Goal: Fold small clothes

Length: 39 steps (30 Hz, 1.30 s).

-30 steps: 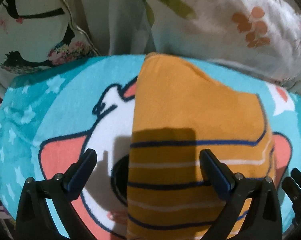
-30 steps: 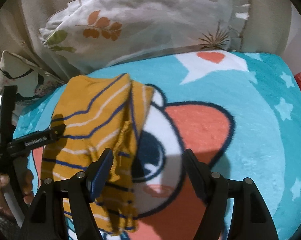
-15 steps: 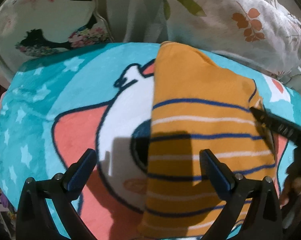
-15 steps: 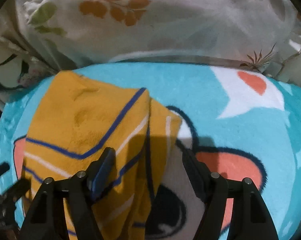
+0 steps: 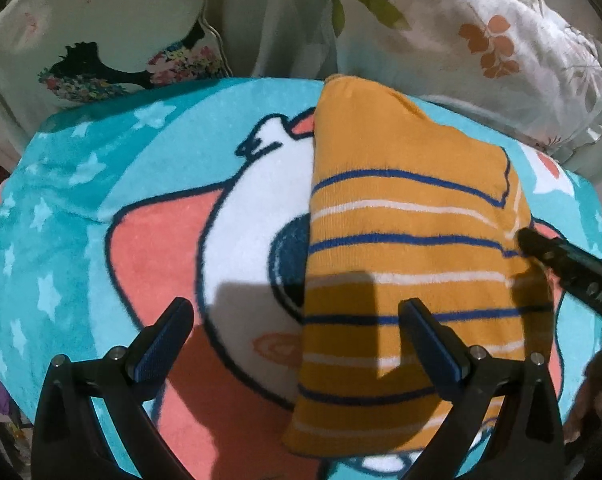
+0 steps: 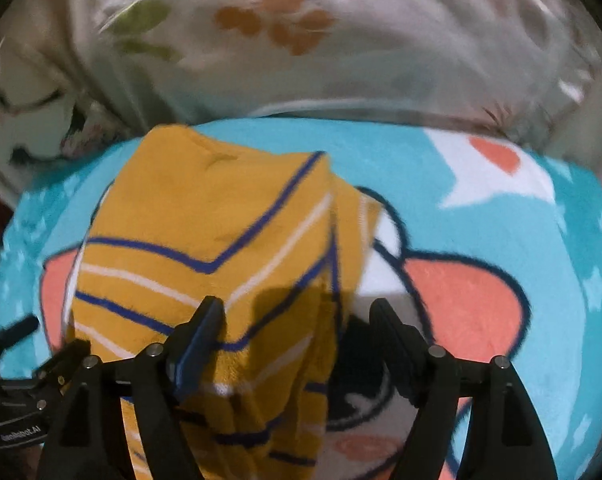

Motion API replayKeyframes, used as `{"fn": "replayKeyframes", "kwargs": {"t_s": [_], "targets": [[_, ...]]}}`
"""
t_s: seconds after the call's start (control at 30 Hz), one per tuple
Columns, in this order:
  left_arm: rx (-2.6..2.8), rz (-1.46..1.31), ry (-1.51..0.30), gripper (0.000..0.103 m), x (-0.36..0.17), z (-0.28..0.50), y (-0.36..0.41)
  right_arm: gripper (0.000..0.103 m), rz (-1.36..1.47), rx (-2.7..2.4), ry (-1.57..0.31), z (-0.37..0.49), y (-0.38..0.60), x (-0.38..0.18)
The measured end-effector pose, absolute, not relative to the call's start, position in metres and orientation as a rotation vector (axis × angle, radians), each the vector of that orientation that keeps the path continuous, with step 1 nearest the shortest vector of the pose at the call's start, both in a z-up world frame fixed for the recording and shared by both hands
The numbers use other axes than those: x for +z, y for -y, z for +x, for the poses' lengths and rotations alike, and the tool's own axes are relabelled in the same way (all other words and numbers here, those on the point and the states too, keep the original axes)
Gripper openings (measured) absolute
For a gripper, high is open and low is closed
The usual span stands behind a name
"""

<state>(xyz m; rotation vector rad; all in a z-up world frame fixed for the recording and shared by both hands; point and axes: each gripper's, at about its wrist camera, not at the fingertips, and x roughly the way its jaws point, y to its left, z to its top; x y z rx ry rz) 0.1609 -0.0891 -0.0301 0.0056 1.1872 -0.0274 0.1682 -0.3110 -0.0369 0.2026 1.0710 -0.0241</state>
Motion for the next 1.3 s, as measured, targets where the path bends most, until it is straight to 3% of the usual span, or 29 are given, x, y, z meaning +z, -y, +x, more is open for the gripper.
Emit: {"fn": "replayKeyframes", "kwargs": {"t_s": [0.17, 0.3, 0.4, 0.53, 0.6, 0.73, 0.8, 1.1, 1.3], "targets": [[-0.031, -0.018, -1.225, 0.103, -0.041, 0.147, 0.077, 0.073, 0.228, 0.031, -0.978, 0.127, 0.307, -0.012], [-0.040, -0.032, -1.253, 0.103, -0.044, 0.142, 0.075, 0.070, 0.160, 0.064, -1.090, 0.119, 0.288, -0.055], [-0.060, -0.007, -1.216, 0.103, -0.032, 0.133, 0.078, 0.070, 0.380, 0.049, -1.090, 0.107, 0.315, -0.061], [-0.072, 0.007, -1.259, 0.103, -0.047, 0.124, 0.082, 0.050, 0.444, 0.085, -0.973, 0.081, 0.320, -0.034], [-0.067, -0.005, -1.285, 0.103, -0.058, 0.120, 0.081, 0.047, 0.457, 0.135, -0.942, 0.076, 0.313, -0.031], [-0.072, -0.019, -1.304, 0.103, -0.062, 0.113, 0.075, 0.038, 0.415, 0.111, -1.050, 0.081, 0.305, -0.068], [-0.071, 0.019, -1.287, 0.103, -0.056, 0.109, 0.075, 0.044, 0.476, 0.086, -1.051, 0.075, 0.319, -0.071], [-0.075, -0.068, -1.278, 0.103, -0.046, 0.097, 0.052, 0.046, 0.632, 0.316, -1.002, 0.024, 0.313, -0.054], [-0.164, -0.156, -1.342, 0.103, -0.052, 0.090, 0.045, 0.046, 0.834, 0.458, -1.061, 0.038, 0.291, -0.104]]}}
